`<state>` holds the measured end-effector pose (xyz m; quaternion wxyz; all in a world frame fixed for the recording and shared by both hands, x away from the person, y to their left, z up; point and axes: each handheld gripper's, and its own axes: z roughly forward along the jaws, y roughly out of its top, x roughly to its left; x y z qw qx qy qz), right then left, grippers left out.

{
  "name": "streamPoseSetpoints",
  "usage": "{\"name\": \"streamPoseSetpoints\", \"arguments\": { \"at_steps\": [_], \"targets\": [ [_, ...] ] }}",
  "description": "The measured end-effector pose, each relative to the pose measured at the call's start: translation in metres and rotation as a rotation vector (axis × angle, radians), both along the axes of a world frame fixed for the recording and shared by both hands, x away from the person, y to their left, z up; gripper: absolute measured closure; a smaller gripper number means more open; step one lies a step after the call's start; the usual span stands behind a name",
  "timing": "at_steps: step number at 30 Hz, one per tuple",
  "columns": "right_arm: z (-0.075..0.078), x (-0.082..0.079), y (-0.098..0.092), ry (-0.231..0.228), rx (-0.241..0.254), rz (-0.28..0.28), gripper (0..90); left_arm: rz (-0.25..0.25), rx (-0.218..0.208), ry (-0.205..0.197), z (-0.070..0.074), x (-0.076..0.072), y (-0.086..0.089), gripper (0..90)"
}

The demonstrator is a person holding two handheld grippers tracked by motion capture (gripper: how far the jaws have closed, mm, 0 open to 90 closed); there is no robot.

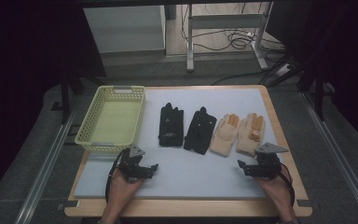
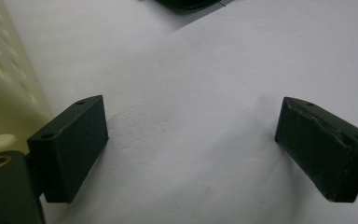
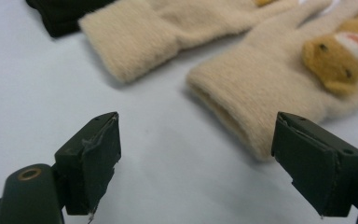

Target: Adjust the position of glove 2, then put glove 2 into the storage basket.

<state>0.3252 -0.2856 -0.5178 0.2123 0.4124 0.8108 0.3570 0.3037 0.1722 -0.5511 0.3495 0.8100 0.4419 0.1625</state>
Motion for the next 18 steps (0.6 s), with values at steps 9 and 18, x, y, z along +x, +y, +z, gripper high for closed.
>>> {"name": "streamPoseSetpoints", "arguments": {
  "at_steps": [9,18],
  "targets": [
    [0.006,0.003,0.011,0.009,-0.007,0.039,16.8,0.0,0.0,0.0,0.0,0.0,0.0,9.6],
    [0.013,0.011,0.023,0.007,0.008,0.064,16.9,0.001,0.0,0.0,0.0,0.0,0.0,9.6]
  ]
}}
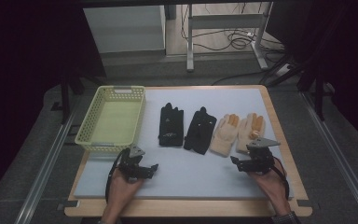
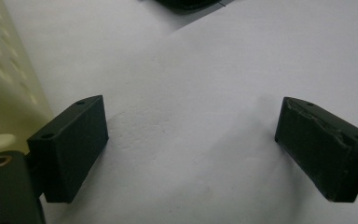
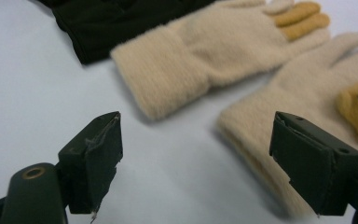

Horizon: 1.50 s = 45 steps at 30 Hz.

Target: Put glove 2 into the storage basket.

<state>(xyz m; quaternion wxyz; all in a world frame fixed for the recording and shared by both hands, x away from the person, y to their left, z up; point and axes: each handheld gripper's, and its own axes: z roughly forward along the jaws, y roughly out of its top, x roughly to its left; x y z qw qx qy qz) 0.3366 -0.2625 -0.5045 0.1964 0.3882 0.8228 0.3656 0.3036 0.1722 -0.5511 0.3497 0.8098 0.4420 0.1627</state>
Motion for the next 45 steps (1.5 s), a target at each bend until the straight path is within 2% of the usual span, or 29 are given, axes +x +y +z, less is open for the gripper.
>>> {"name": "streamPoseSetpoints", "arguments": {
  "at_steps": [3,13,19,26,28,29,30,31,35,38,39,40,41,43,45],
  "targets": [
    [0.003,0.004,0.005,0.001,0.015,0.008,16.9,0.0,0.0,0.0,0.0,0.0,0.0,9.6],
    [0.008,0.022,0.03,0.002,0.011,0.056,20.2,0.001,-0.001,0.0,0.0,0.0,0.0,9.7],
    [0.011,0.035,0.045,-0.004,0.005,0.079,25.7,0.001,-0.001,0.0,0.0,0.0,0.0,9.6],
    [0.017,0.058,0.075,-0.002,0.006,0.126,37.0,0.001,-0.001,0.0,0.0,0.0,0.0,9.7],
    [0.017,0.061,0.078,-0.001,0.004,0.13,38.2,0.001,-0.002,0.0,0.0,0.0,0.0,9.7],
    [0.019,0.069,0.088,0.002,-0.005,0.141,41.4,0.001,-0.001,0.0,0.0,0.0,0.0,9.7],
    [0.019,0.069,0.088,0.002,-0.005,0.141,41.4,0.001,-0.001,0.0,0.0,0.0,0.0,9.7],
    [0.02,0.076,0.095,0.0,-0.006,0.149,44.5,0.0,-0.001,0.001,0.0,0.0,0.0,9.7],
    [0.02,0.09,0.109,0.005,-0.025,0.153,48.7,0.0,-0.001,0.001,0.0,0.0,0.0,9.7],
    [0.016,0.096,0.115,0.016,-0.044,0.152,48.2,0.0,-0.001,0.001,0.0,0.0,0.0,9.7],
    [0.013,0.101,0.119,0.024,-0.068,0.146,45.7,0.0,-0.001,0.001,0.0,0.0,0.0,9.7],
    [0.007,0.107,0.123,0.03,-0.081,0.137,39.3,0.0,-0.002,0.001,0.0,0.0,0.0,9.6],
    [0.007,0.107,0.123,0.03,-0.081,0.137,39.3,0.0,-0.002,0.001,0.0,0.0,0.0,9.6],
    [-0.002,0.117,0.128,0.048,-0.085,0.114,30.8,0.0,-0.002,0.001,0.0,0.0,0.0,9.7],
    [-0.006,0.122,0.131,0.061,-0.084,0.107,27.3,0.0,-0.002,0.001,0.0,0.0,0.0,9.6]
  ]
}}
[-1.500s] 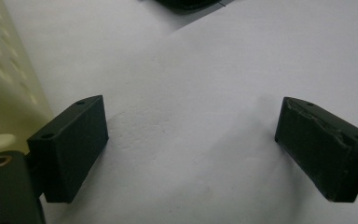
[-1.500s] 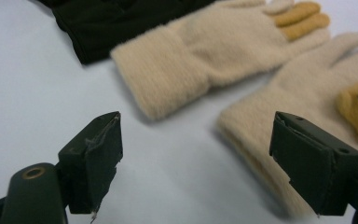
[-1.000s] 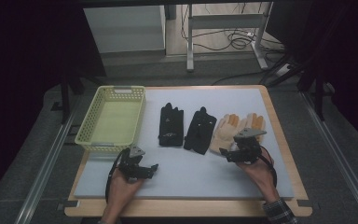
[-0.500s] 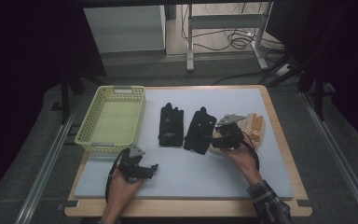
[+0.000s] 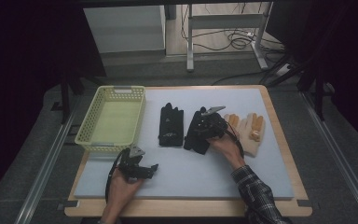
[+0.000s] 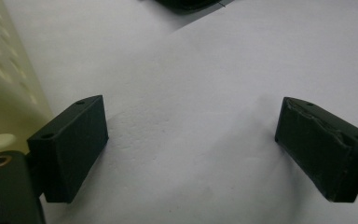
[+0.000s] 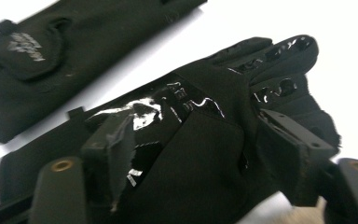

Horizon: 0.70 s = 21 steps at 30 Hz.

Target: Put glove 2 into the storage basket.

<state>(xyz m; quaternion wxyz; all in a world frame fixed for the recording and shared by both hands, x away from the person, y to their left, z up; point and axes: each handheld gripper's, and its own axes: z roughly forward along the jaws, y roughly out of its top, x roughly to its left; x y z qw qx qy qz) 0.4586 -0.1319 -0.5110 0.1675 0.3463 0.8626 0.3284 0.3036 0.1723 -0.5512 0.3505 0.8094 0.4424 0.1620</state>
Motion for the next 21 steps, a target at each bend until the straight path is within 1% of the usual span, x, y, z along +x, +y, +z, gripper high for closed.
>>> {"name": "streamPoseSetpoints", "arguments": {
  "at_steps": [2,3,4,5,6,7,8,9,11,13,17,19,20,21],
  "targets": [
    [-0.005,0.005,0.004,0.019,-0.018,-0.003,26.3,0.001,-0.001,0.0,0.0,0.0,0.0,9.6],
    [-0.008,0.007,0.006,0.032,-0.029,0.0,27.1,0.001,-0.001,0.0,0.0,0.0,0.0,9.6],
    [-0.01,0.009,0.006,0.049,-0.022,0.002,33.8,0.001,-0.001,-0.001,0.0,0.0,0.0,9.6],
    [-0.01,0.01,0.006,0.063,-0.001,-0.002,37.5,0.001,-0.001,-0.001,0.0,0.0,0.0,9.6],
    [-0.01,0.01,0.006,0.063,-0.001,-0.002,37.5,0.001,-0.001,-0.001,0.0,0.0,0.0,9.6],
    [-0.009,0.01,0.004,0.058,0.004,-0.038,57.4,0.0,0.0,0.0,0.0,0.0,0.0,9.6],
    [-0.009,0.009,0.003,0.053,0.003,-0.03,62.7,0.0,0.0,0.0,0.0,0.0,0.0,9.6],
    [-0.009,0.009,0.002,0.061,0.013,-0.033,68.0,0.0,0.0,0.0,0.0,0.0,0.0,9.6],
    [-0.009,0.008,0.001,0.069,0.012,-0.026,75.6,0.0,0.001,0.0,0.0,0.0,0.0,9.6],
    [-0.008,0.005,0.003,0.054,-0.005,-0.016,78.1,0.0,0.001,0.0,0.0,0.0,0.0,9.6],
    [-0.006,0.004,0.004,0.05,-0.019,-0.006,78.8,0.0,0.001,0.0,0.0,0.0,0.0,9.6],
    [-0.003,0.002,0.003,0.044,-0.008,-0.004,78.8,0.0,0.0,0.001,0.0,0.0,0.0,9.6],
    [0.002,0.0,0.001,0.038,0.012,-0.003,78.8,0.0,0.0,0.001,0.0,0.0,0.0,9.6],
    [0.006,-0.002,-0.001,0.042,0.032,-0.001,78.8,0.0,0.0,0.001,0.0,0.0,0.0,9.6]
  ]
}}
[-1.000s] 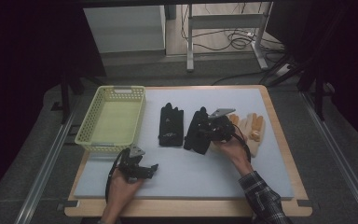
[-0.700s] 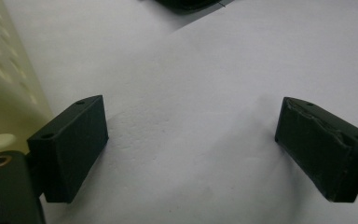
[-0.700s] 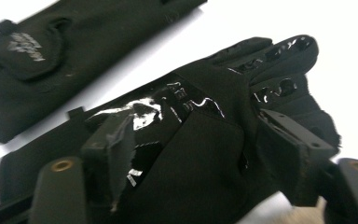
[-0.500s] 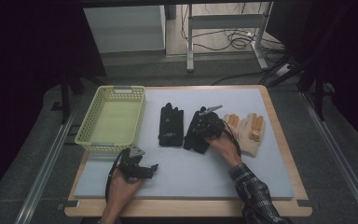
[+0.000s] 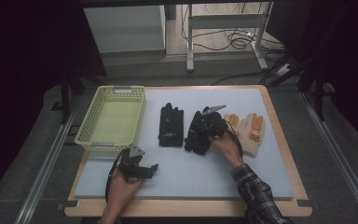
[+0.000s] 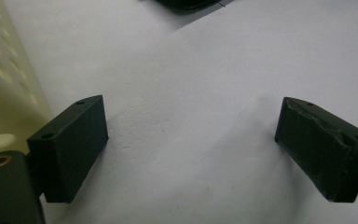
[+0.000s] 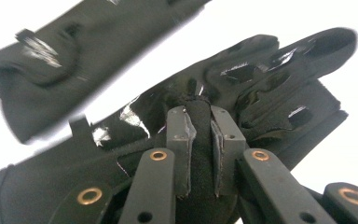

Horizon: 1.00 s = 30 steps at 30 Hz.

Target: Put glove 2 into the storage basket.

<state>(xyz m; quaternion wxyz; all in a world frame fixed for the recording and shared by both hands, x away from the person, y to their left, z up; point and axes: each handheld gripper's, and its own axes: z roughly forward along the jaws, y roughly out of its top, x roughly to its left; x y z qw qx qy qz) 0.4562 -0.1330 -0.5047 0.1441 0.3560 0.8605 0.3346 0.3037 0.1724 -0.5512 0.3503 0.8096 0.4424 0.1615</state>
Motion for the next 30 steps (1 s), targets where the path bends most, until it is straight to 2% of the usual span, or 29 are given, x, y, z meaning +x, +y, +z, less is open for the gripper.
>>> {"name": "streamPoseSetpoints", "arguments": {
  "at_steps": [5,10,14,17,19,22,26,30],
  "targets": [
    [0.026,-0.026,-0.004,-0.013,0.063,0.038,78.7,0.0,0.001,0.0,0.0,0.0,0.0,9.6],
    [0.04,-0.06,-0.004,-0.032,0.096,0.078,78.3,-0.001,0.002,-0.002,0.0,0.0,0.0,9.6],
    [0.035,-0.086,-0.001,-0.028,0.099,0.093,77.9,0.003,-0.001,-0.003,0.0,0.0,0.0,9.6],
    [0.022,-0.099,0.001,-0.024,0.082,0.112,77.6,0.002,0.0,-0.001,0.0,0.0,0.0,9.6],
    [0.011,-0.102,0.003,-0.009,0.057,0.123,76.2,0.002,0.0,-0.001,0.0,0.0,0.0,9.6],
    [0.001,-0.103,0.003,-0.002,0.043,0.133,64.9,0.001,0.0,-0.001,0.0,0.0,0.0,9.6],
    [0.012,-0.096,-0.001,-0.02,0.102,0.123,55.4,0.0,0.002,-0.002,0.0,0.0,0.0,9.6],
    [0.018,-0.083,0.004,-0.022,0.116,0.121,51.8,0.0,0.002,-0.002,0.0,0.0,0.0,9.6]
  ]
}}
